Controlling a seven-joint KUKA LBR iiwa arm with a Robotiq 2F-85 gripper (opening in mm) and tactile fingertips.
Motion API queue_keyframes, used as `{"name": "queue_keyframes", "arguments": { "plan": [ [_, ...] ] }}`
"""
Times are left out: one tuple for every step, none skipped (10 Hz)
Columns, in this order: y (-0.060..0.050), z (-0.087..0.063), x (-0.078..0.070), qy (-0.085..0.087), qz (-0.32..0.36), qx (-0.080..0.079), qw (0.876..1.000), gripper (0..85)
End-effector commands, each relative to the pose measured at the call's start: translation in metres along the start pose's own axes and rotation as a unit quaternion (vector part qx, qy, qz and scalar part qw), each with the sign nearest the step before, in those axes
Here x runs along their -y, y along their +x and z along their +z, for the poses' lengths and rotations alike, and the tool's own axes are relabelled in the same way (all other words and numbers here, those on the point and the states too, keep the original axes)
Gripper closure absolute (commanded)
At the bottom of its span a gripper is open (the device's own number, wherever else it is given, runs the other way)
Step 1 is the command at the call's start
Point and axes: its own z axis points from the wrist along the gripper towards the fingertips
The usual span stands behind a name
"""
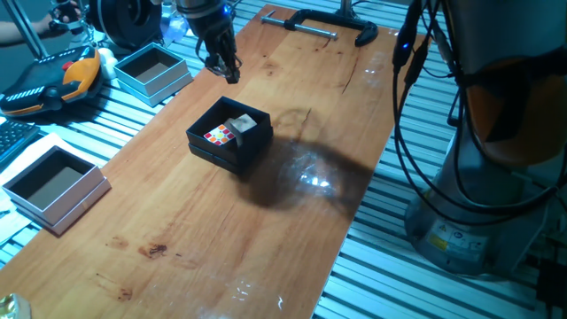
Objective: Take everything out of the gift box
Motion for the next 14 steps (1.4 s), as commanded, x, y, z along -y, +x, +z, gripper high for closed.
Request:
{"name": "queue_keyframes", "arguments": {
  "plan": [
    [-0.0002, 0.0002, -0.0002, -0.051, 0.188, -0.009, 0.981, 84.3],
    [-0.0002, 0.0002, -0.0002, -0.066, 0.24, -0.012, 0.968, 84.3],
    [-0.0002, 0.0002, -0.0002, -0.081, 0.282, -0.018, 0.956, 84.3],
    [-0.0002, 0.0002, -0.0002, -0.093, 0.324, -0.024, 0.941, 84.3],
    [-0.0002, 0.0002, -0.0002, -0.097, 0.38, -0.028, 0.919, 84.3],
    [-0.0002, 0.0002, -0.0002, -0.1, 0.427, -0.03, 0.898, 84.3],
    [-0.0002, 0.0002, -0.0002, -0.106, 0.446, -0.032, 0.888, 84.3],
    [-0.0002, 0.0002, -0.0002, -0.101, 0.44, -0.038, 0.892, 84.3],
    [-0.0002, 0.0002, -0.0002, -0.099, 0.429, -0.045, 0.897, 84.3],
    [-0.0002, 0.0002, -0.0002, -0.102, 0.424, -0.047, 0.899, 84.3],
    [-0.0002, 0.0002, -0.0002, -0.096, 0.411, -0.052, 0.905, 84.3],
    [-0.0002, 0.0002, -0.0002, -0.096, 0.404, -0.058, 0.908, 84.3],
    [-0.0002, 0.0002, -0.0002, -0.1, 0.398, -0.057, 0.91, 84.3],
    [-0.0002, 0.0002, -0.0002, -0.104, 0.394, -0.054, 0.912, 84.3]
  ]
}}
